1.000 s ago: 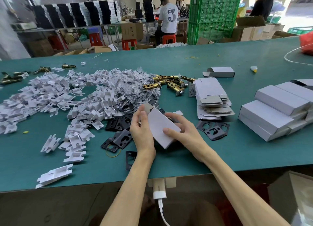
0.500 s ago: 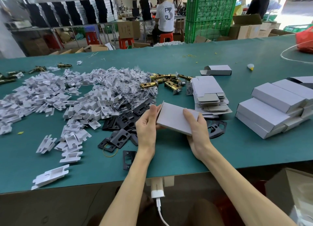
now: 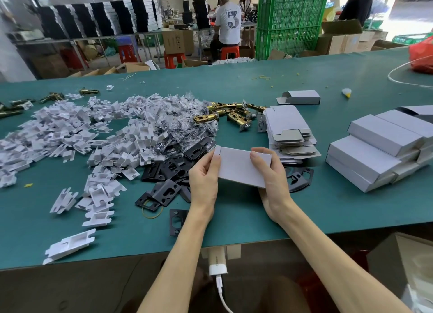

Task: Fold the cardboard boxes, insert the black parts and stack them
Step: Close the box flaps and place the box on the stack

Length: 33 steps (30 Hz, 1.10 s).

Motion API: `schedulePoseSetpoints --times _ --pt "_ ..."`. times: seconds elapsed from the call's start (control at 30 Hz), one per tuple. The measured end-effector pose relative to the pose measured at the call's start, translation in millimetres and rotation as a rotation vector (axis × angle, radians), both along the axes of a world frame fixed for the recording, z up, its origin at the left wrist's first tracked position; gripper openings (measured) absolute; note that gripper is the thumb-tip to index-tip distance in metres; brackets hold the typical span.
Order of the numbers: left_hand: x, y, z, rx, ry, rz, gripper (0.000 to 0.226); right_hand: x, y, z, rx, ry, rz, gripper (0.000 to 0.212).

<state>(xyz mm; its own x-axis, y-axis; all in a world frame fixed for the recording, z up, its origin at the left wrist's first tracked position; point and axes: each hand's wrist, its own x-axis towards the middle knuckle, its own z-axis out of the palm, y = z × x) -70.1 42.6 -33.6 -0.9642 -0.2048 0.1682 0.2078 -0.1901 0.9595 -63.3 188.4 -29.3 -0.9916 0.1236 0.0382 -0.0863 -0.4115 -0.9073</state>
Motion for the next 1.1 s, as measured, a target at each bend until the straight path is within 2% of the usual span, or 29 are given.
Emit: schedulePoseSetpoints --times 0.13,0.37,0.63,0.9,1.1 --pt "0.1 -1.0 0.4 -0.022 -0.011 0.008 0.034 -0.3 -0.1 -0.1 0.018 0.014 0.012 0.036" --pt "-2.3 0.1 -0.1 0.010 -0.051 0.036 0.043 -0.7 -0.2 -2.0 0.057 0.038 0.026 0.034" --pt "-1.0 0.0 0.5 0.071 -0.062 0.031 0.024 -4.1 1.0 -6.5 0.026 0.029 0.032 0.030" --pt "0.1 2.9 2.1 -0.121 -0.011 -0.117 0.041 -7.4 -2.4 -9.9 0.126 -0.031 -0.003 0.050" --pt "-2.7 2.3 1.1 -0.162 -0.015 -0.076 0.039 -4.5 -3.5 -5.5 0.234 -0.037 -0.001 0.062"
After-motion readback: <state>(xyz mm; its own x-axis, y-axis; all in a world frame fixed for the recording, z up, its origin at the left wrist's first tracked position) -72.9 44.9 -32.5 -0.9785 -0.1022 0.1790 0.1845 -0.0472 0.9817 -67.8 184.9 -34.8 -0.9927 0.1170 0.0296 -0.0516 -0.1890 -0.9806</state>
